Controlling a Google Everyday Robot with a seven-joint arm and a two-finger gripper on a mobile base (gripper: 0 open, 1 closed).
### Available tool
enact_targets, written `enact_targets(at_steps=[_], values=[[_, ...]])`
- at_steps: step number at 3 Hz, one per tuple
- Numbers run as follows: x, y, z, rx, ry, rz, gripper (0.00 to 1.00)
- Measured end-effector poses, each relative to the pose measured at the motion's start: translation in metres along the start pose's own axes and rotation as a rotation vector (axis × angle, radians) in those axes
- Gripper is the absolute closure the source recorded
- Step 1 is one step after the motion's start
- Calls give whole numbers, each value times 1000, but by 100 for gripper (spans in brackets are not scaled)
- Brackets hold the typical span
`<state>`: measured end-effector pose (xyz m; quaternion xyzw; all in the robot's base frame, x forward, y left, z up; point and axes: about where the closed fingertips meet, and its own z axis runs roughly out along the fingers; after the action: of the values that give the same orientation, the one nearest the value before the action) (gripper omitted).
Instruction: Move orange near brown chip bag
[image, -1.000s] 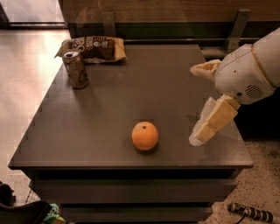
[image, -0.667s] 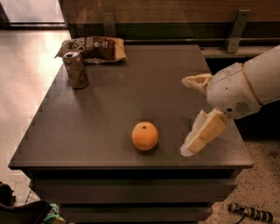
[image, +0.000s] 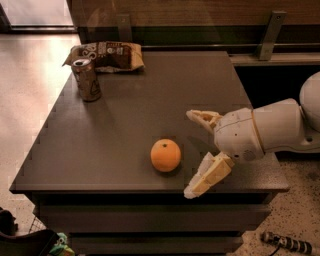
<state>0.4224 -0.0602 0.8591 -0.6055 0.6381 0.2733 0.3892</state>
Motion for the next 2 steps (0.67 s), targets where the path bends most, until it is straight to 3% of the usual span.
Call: enact_targets(at_steps=[2], values=[[-6,8,32,-51,-125,-15,0]])
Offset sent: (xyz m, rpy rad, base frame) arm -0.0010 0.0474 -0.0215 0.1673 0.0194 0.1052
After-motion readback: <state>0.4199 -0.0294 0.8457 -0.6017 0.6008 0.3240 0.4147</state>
